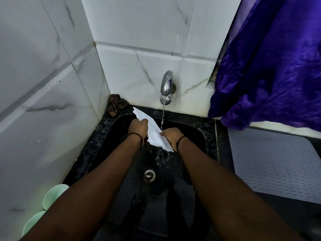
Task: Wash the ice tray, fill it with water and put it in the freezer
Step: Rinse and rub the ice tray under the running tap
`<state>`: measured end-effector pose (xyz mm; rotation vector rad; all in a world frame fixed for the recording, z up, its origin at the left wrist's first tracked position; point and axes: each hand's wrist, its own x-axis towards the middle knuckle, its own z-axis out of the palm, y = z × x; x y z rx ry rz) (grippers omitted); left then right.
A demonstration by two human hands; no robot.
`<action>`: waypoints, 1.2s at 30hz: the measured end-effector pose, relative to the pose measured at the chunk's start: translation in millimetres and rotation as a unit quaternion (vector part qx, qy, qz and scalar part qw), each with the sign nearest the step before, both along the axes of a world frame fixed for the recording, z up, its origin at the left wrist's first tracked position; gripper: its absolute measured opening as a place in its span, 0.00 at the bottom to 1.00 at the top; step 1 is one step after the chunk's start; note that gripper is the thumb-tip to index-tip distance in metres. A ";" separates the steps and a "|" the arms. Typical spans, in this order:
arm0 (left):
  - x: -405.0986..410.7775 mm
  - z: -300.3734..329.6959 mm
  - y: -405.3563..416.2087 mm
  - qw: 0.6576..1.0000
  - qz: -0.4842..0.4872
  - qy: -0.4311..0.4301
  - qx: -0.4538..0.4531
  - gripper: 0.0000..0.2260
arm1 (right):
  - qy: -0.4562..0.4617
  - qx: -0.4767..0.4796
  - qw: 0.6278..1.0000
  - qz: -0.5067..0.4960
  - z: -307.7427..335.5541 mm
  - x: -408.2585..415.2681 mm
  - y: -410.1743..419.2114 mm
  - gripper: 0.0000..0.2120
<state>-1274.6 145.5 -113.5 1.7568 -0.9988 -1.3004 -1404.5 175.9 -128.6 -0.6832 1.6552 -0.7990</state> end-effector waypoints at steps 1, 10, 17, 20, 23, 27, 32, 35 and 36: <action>1.0 -0.4 -2.3 1.000 -0.001 0.001 -0.007 0.15 | -0.023 -0.019 0.999 -0.017 1.7 0.0 -0.2 0.14; 1.8 -4.8 -8.6 0.992 0.029 0.125 0.006 0.14 | -0.071 -0.069 0.994 -0.048 9.0 -6.0 -15.3 0.05; -0.5 -18.0 -0.1 0.976 0.055 0.211 -0.014 0.12 | -0.056 -0.071 0.996 -0.022 6.4 -7.8 -14.9 0.16; 3.7 -23.9 1.3 0.979 0.056 0.195 -0.022 0.13 | -0.050 -0.059 0.997 -0.004 5.7 -6.3 -16.8 0.17; 8.1 -27.8 0.7 0.986 0.044 0.159 -0.031 0.13 | -0.059 -0.039 0.997 0.010 3.4 -2.6 -16.5 0.17; 12.1 -33.3 3.6 0.993 0.020 0.108 -0.052 0.12 | -0.043 0.005 0.997 0.060 2.9 -1.5 -11.5 0.14; 8.0 -36.1 7.9 0.993 0.013 0.086 -0.081 0.11 | -0.027 0.070 0.996 0.055 4.5 -0.2 -8.6 0.18; 9.8 -34.2 4.5 0.994 0.015 0.089 -0.068 0.12 | 0.001 -0.008 0.999 0.044 -1.7 -0.2 -7.2 0.11; 10.0 -32.6 2.9 0.994 0.011 0.086 -0.060 0.12 | 0.016 -0.033 0.999 0.033 -4.6 1.0 -5.3 0.10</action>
